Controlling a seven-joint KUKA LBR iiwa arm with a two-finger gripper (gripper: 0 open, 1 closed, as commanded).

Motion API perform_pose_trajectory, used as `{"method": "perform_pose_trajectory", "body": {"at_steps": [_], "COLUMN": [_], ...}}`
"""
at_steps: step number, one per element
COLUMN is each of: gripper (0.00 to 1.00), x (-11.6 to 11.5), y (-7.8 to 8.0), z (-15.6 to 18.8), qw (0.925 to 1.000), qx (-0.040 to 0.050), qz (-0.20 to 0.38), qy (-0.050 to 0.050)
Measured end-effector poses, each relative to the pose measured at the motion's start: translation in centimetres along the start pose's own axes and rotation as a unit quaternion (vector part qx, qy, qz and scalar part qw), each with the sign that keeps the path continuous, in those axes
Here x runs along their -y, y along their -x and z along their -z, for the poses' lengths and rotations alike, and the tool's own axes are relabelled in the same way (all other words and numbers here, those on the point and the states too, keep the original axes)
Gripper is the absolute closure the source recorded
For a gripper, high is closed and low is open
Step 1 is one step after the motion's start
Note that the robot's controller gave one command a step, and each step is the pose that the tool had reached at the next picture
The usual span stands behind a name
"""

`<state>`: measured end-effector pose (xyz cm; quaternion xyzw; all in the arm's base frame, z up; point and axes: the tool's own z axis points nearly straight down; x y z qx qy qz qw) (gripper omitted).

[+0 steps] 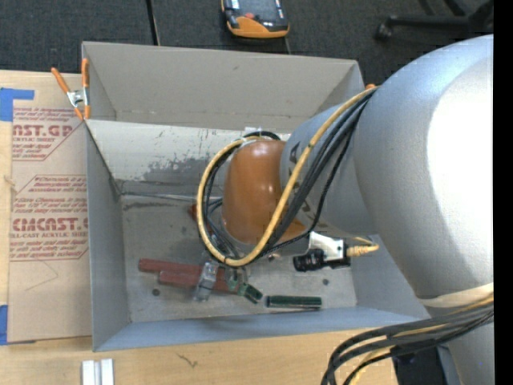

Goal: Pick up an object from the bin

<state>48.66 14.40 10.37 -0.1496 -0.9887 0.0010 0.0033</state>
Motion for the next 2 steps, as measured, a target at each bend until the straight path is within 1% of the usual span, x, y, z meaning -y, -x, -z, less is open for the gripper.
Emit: {"method": "perform_pose_trajectory", "body": {"at_steps": [1,2], "gripper": [1.00,1.00], "x": [0.1,0.0], "y": [-0.1,0.1], "z": [2.0,3.8], "qw": [1.0000,1.0000], "qx": [-0.0013,0.0019], "qz": [0.000,0.000], "qy": [-0.001,0.001]}}
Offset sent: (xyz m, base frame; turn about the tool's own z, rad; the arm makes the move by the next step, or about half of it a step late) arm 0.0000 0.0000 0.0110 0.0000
